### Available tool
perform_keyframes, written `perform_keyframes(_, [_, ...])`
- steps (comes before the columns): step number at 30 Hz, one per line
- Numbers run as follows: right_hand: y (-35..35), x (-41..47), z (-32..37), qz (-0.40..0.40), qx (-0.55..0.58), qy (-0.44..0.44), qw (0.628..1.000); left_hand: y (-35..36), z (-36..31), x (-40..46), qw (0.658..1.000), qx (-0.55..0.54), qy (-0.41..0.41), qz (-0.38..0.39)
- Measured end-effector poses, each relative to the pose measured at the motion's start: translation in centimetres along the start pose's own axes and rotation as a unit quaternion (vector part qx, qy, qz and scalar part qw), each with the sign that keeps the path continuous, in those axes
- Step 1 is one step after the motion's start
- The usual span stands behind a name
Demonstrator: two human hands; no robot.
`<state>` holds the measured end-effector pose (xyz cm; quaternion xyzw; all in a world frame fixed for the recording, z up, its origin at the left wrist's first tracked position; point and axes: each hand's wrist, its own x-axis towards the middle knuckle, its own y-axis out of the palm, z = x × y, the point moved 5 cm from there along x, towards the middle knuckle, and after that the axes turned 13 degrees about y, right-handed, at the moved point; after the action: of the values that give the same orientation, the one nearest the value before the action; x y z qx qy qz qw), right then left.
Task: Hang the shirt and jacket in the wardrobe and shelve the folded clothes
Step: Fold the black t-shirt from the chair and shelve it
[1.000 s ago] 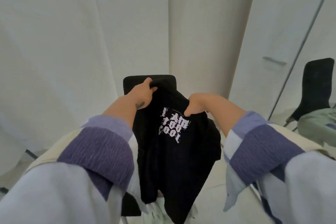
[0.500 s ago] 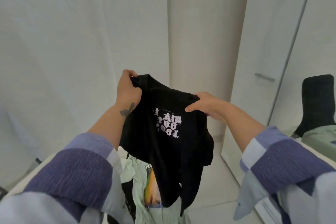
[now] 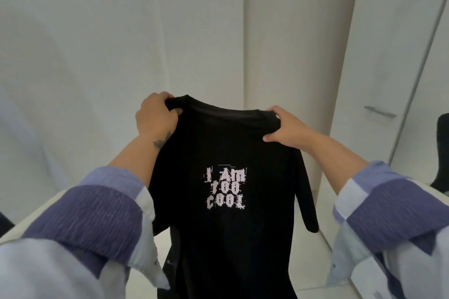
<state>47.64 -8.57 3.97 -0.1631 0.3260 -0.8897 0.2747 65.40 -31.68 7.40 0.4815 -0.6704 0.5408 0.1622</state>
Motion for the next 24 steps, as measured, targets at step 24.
perform_keyframes(24, [2.4,6.3,7.4,-0.144,0.009,-0.067,0.987,1.3,8.9,0.0,0.918,-0.228,-0.318,0.073])
